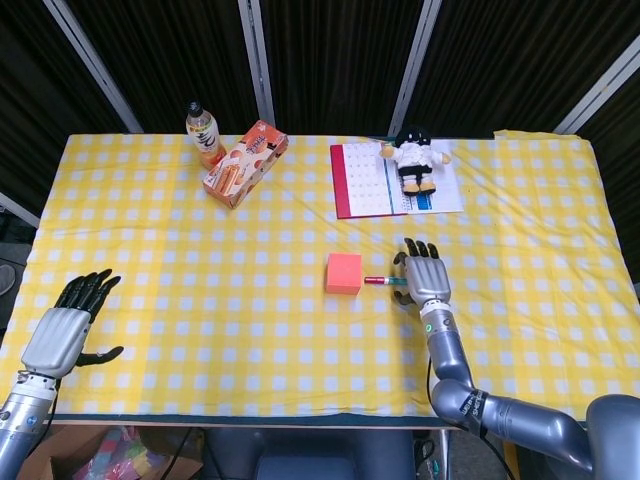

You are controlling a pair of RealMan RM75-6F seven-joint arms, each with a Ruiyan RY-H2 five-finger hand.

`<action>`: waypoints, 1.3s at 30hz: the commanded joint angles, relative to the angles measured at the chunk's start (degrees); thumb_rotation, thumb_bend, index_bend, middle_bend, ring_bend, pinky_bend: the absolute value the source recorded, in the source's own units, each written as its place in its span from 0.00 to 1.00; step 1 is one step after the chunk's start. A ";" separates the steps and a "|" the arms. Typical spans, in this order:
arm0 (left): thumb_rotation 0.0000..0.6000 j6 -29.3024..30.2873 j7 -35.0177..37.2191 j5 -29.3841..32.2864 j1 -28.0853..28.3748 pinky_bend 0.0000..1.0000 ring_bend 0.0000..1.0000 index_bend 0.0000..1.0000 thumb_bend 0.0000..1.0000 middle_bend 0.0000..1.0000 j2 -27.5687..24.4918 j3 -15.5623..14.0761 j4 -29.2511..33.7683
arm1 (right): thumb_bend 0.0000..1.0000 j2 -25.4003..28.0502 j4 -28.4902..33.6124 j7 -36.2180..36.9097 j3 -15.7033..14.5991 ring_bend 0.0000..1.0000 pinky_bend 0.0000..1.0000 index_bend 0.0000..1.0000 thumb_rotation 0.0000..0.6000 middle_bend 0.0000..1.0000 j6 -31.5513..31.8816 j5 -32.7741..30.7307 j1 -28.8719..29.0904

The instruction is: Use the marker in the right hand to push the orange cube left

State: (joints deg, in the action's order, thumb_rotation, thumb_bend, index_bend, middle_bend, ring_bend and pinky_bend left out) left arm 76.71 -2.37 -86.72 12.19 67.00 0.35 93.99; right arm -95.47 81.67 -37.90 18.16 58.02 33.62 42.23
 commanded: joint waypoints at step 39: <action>1.00 -0.27 0.85 0.29 0.08 0.00 0.00 0.00 0.00 0.00 -0.40 -0.09 0.54 | 0.53 -3.48 -3.90 4.57 -1.94 0.00 0.00 0.57 1.00 0.18 -0.53 -0.32 2.38</action>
State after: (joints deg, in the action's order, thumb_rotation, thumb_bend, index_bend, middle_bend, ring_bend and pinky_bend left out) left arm 76.44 -1.52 -86.44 12.28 66.60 0.26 94.54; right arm -99.09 77.61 -33.33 16.19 57.36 33.20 44.60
